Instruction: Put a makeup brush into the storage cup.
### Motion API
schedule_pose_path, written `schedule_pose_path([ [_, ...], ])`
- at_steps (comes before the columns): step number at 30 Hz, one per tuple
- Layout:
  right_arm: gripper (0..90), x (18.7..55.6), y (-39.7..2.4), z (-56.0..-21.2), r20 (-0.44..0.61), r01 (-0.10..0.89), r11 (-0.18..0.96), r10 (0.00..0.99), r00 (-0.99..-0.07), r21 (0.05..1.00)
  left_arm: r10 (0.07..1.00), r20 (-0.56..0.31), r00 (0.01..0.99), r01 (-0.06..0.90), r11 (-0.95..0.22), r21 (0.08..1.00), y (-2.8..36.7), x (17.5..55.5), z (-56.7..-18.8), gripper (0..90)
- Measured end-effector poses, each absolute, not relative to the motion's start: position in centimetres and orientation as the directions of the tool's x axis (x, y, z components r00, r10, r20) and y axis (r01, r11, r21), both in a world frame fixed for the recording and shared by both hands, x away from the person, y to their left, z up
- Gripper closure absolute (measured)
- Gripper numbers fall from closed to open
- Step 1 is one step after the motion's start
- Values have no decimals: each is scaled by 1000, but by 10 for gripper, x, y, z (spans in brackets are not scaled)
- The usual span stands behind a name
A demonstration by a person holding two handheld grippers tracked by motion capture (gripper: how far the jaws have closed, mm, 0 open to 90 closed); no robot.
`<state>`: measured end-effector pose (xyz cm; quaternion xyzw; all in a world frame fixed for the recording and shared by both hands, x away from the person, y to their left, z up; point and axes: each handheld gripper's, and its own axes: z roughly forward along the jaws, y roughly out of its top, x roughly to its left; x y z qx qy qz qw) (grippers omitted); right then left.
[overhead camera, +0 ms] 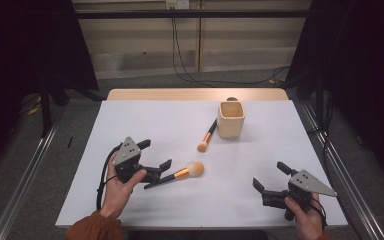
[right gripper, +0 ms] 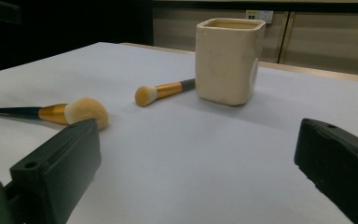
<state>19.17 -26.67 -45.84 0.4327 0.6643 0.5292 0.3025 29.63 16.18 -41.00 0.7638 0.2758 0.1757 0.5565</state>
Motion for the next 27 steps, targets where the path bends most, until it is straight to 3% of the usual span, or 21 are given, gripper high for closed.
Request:
schedule_pose_path([
  [5,2,191,-267,-458,60,256,62,895,-443,965,612,-41,790,213,-210,954,157,303,-403,32],
  [14,2,191,-267,-459,55,256,68,894,-444,964,588,-26,809,233,-280,931,144,313,-406,32],
  [27,3,191,-266,-459,56,260,70,893,-447,963,506,-8,862,297,-493,818,132,325,-409,36],
])
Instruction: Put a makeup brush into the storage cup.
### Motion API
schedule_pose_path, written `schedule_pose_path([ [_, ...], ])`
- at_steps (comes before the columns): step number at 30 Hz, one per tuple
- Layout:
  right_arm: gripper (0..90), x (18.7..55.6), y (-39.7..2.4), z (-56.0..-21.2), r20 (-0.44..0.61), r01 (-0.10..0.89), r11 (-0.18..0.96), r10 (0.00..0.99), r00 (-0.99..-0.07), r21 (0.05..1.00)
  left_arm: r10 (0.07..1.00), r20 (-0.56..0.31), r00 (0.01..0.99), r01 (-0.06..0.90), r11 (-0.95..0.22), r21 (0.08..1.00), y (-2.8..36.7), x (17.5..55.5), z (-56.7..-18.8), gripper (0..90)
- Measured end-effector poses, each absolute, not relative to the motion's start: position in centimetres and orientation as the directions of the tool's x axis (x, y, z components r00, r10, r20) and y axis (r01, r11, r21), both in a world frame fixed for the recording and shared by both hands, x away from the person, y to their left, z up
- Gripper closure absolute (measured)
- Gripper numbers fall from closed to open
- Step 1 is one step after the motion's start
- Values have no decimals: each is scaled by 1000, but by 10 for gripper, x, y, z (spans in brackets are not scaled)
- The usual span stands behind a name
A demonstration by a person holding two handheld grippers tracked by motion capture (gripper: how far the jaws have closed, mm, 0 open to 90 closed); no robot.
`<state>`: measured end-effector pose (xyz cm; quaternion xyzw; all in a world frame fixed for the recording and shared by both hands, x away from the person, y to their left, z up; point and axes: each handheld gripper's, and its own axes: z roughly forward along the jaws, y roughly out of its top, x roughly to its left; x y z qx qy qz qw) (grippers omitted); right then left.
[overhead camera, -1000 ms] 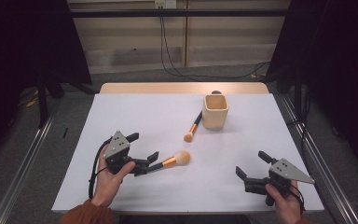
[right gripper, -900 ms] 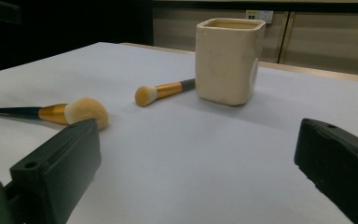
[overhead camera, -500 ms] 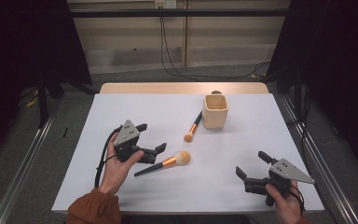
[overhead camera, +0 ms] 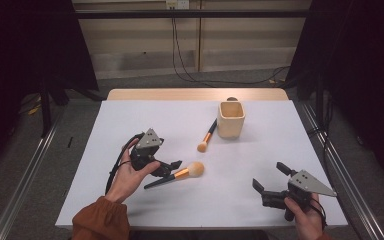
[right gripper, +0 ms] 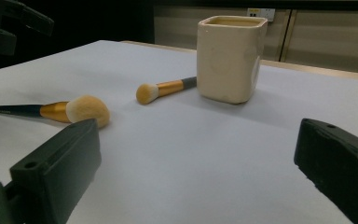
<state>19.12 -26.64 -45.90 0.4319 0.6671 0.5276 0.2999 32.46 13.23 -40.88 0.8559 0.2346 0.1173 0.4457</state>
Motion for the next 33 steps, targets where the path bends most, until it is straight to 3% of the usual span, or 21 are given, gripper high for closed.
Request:
schedule_pose_path([
  [11,3,192,-266,-459,55,263,73,892,-449,962,464,-29,885,354,-631,690,126,334,-415,43],
  [33,3,192,-264,-460,54,273,83,888,-457,959,358,-40,933,345,-858,380,106,345,-434,82],
])
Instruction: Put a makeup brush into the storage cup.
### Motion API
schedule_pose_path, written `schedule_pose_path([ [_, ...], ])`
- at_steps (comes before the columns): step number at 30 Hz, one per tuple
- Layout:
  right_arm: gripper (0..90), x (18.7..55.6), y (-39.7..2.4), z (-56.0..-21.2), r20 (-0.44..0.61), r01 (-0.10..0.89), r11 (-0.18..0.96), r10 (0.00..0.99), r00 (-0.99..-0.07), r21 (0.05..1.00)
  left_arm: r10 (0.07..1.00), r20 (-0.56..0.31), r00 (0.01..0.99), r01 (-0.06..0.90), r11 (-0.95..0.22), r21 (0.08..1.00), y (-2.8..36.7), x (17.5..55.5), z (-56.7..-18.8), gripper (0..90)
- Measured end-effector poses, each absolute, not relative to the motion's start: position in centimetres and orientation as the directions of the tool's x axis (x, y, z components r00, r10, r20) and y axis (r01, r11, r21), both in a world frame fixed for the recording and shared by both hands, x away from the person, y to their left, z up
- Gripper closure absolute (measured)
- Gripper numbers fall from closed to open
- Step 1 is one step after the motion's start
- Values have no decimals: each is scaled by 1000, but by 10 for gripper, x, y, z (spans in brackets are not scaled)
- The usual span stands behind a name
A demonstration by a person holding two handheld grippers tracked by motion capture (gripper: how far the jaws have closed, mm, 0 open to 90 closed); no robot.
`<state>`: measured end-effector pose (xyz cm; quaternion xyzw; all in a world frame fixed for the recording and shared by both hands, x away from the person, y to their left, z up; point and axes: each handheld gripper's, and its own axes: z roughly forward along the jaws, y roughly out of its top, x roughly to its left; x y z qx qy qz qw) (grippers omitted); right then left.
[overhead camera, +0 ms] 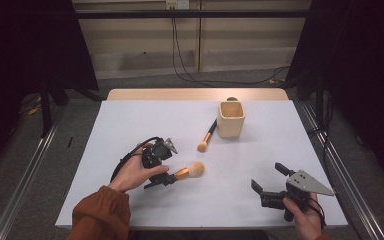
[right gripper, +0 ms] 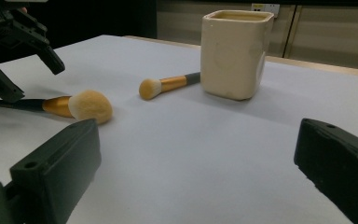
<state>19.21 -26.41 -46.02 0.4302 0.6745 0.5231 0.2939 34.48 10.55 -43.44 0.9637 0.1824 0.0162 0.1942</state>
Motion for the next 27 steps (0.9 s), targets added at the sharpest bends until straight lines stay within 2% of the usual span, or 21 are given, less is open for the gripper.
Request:
schedule_pose_path([
  [5,3,192,-264,-461,47,274,92,886,-462,957,316,-69,946,320,-882,346,102,345,-437,73],
  [17,3,192,-263,-460,53,275,88,883,-467,957,256,-41,966,257,-929,265,88,348,-438,84],
  [20,3,193,-262,-460,50,276,93,882,-469,957,261,-56,964,267,-930,253,81,347,-440,122],
  [23,3,193,-262,-460,50,277,93,882,-469,956,258,-71,964,268,-933,239,79,349,-440,263],
  [26,3,192,-262,-461,54,278,90,881,-470,956,260,-71,963,269,-933,240,79,350,-442,309],
  [27,3,192,-262,-461,55,279,89,881,-470,956,271,-98,958,287,-926,243,79,350,-444,319],
])
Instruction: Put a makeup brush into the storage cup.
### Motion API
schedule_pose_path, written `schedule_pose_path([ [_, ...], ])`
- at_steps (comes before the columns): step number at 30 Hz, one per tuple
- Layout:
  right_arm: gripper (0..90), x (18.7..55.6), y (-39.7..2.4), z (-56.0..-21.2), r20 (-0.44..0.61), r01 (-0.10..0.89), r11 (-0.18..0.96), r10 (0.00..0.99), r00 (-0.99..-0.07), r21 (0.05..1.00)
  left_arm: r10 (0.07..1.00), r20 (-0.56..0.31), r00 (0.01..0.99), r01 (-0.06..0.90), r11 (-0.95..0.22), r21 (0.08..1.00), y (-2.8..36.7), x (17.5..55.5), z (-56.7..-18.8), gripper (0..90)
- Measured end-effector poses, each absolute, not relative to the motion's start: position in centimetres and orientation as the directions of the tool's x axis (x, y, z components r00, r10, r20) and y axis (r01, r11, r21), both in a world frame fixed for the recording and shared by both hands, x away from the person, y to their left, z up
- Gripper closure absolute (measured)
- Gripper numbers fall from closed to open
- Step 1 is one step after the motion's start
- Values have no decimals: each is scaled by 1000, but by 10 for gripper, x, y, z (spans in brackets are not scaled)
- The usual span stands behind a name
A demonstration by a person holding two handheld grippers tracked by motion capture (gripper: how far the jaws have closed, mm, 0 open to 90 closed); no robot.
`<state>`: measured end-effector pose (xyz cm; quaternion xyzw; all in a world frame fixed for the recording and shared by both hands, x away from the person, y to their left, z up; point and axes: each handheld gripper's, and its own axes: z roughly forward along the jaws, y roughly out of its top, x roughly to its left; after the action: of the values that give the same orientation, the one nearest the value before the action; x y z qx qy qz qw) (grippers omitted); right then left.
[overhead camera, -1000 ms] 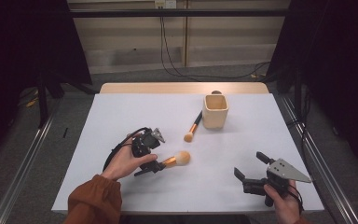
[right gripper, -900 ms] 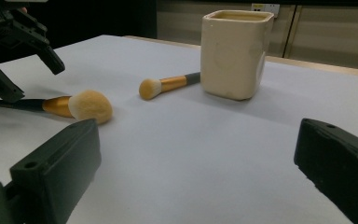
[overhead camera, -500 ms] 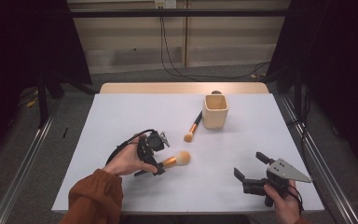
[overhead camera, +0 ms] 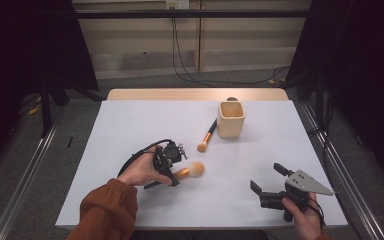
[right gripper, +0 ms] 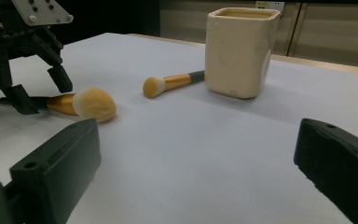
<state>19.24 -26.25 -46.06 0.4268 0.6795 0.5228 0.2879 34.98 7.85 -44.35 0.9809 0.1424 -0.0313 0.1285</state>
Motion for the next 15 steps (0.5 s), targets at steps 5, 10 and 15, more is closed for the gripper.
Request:
schedule_pose_path([
  [5,3,192,-262,-460,51,278,94,881,-471,956,247,-83,965,260,-942,214,77,352,-448,432],
  [10,3,193,-262,-461,51,279,95,880,-472,956,251,-43,967,254,-945,206,75,348,-448,457],
  [15,3,193,-262,-461,51,279,95,880,-473,956,248,-63,967,256,-948,191,73,347,-446,571],
])
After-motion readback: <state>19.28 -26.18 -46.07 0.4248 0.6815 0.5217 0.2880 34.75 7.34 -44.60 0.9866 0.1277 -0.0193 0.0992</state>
